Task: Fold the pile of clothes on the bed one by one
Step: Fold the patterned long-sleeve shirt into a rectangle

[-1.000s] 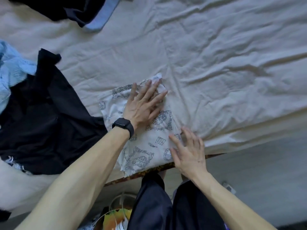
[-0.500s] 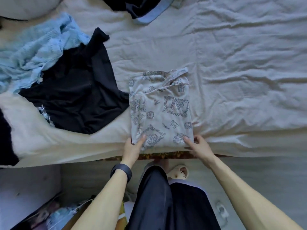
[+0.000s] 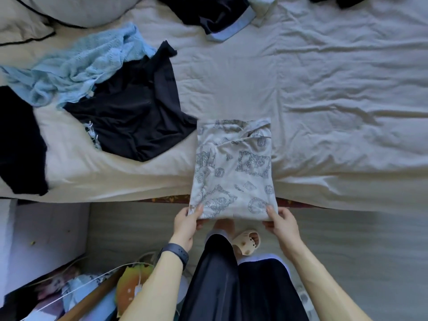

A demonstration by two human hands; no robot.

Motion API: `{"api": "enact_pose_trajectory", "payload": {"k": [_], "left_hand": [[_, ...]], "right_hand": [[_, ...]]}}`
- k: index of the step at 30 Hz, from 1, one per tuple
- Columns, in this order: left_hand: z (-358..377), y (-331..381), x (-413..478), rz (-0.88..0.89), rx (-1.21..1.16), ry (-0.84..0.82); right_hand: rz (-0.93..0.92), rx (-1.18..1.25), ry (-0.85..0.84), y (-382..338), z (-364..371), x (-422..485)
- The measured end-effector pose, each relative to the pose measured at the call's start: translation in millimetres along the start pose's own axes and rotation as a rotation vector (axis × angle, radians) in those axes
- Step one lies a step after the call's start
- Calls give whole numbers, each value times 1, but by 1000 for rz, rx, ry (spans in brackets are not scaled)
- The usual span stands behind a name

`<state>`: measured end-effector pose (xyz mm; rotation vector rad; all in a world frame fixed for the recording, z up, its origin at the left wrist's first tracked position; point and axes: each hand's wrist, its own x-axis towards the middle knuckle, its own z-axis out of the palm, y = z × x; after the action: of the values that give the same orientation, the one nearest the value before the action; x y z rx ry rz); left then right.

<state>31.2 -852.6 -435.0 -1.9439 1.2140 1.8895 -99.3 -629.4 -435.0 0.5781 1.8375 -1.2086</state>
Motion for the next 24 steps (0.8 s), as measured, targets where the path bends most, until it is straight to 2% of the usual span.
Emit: {"api": "enact_pose_trajectory", "payload": {"k": [6,8,11,14,18,19,21,24], "left_hand": [[-27,-48,-38,-146,44,25],[-27,-46,-45,-106,40,49],[-23,-21,-47,52,17,43],[-13,25,-40,192,19,-31],[2,86,-17,208,20,-232],[5,97,-6,237,103,-263],[12,110,22,359,383,-220],[25,123,57,505,771,-4]], "right_hand": [[131,-28,25,50,-9,-45],[97,-47,60,45,-8,-52],[-36,-82,87,23,-5,-48],[-132,4,81,-11,-4,-28],[-234,8,-60,-56,-9,14],[-258,-74,-65,-66,-8,25],[-309,-290,9,-82,-3,47],[-332,-476,117,-99,11,70]]}}
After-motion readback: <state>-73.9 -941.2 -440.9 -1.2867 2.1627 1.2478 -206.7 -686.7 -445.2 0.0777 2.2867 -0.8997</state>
